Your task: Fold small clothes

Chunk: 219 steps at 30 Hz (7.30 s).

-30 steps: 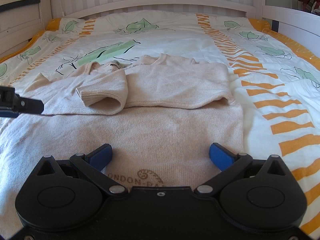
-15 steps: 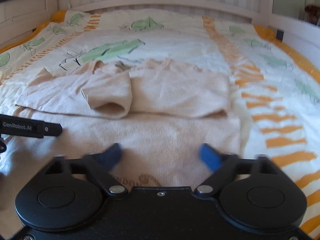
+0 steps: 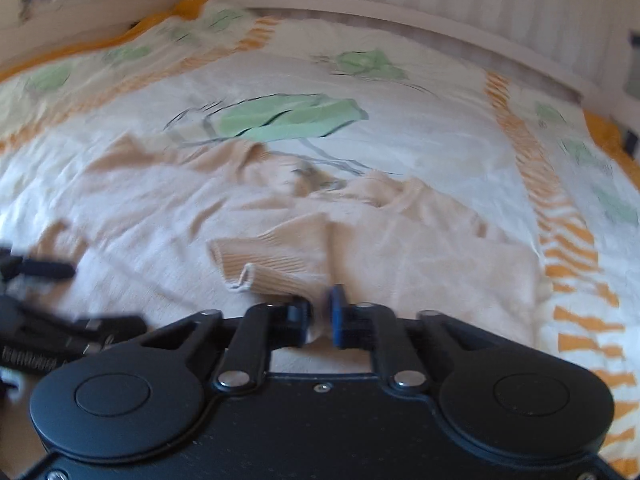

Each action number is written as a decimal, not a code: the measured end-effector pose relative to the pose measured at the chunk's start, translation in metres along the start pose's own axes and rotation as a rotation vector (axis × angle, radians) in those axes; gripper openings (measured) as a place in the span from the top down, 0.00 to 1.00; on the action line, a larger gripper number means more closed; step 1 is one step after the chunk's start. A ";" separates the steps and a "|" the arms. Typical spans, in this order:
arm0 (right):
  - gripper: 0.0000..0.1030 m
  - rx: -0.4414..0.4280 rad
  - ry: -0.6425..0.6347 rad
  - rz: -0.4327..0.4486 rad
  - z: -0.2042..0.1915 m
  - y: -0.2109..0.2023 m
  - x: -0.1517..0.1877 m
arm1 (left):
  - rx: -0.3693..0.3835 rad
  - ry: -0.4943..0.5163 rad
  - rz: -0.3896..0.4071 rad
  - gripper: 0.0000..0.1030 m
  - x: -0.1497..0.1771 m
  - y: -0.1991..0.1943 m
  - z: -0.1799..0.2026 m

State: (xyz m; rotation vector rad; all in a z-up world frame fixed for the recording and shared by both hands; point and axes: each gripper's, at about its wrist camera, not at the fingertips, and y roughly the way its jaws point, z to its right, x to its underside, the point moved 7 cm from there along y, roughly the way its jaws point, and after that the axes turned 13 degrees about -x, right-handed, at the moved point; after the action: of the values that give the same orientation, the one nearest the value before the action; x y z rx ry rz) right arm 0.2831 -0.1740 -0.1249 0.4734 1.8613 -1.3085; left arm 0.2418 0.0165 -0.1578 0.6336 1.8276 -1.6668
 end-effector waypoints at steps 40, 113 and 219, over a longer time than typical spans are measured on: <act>0.91 -0.121 0.314 0.070 0.075 -0.016 -0.042 | 0.043 0.178 0.090 0.01 -0.025 -0.011 -0.019; 0.01 0.092 0.248 0.088 0.108 -0.024 0.041 | -0.334 -0.243 -0.023 0.01 -0.029 0.023 -0.161; 0.00 -0.133 0.301 -0.155 -0.024 -0.201 0.135 | 0.094 0.168 -0.201 0.00 0.094 -0.133 -0.056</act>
State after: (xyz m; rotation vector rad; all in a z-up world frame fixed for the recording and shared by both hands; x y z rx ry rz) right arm 0.0529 -0.2498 -0.1034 0.4839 2.2577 -1.2568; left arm 0.0772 0.0541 -0.1245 0.6656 1.9958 -1.8897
